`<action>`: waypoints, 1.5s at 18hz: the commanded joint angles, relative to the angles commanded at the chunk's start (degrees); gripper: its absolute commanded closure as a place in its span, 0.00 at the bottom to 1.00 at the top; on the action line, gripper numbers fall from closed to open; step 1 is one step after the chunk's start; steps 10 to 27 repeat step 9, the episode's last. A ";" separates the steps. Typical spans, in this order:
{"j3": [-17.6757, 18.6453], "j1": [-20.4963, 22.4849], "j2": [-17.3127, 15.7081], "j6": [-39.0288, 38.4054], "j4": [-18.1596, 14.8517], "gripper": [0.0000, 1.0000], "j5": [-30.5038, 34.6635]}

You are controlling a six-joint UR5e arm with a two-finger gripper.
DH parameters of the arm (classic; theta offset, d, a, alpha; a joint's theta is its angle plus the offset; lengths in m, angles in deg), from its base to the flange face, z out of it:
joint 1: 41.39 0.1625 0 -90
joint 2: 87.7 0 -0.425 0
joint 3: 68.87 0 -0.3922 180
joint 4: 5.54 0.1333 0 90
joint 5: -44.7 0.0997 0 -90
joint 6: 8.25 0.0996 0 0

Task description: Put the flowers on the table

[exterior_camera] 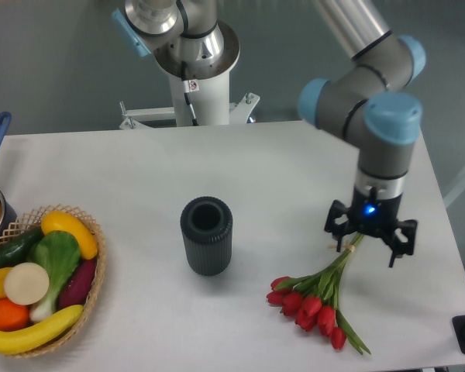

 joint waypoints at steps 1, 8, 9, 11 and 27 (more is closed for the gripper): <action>1.05 1.23 -0.09 3.34 -0.09 0.00 0.09; 5.02 4.58 -2.64 14.09 -0.18 0.00 0.18; 5.02 4.58 -2.64 14.09 -0.09 0.00 0.18; 5.02 4.58 -2.64 14.09 -0.09 0.00 0.18; 5.02 4.58 -2.64 14.09 -0.09 0.00 0.18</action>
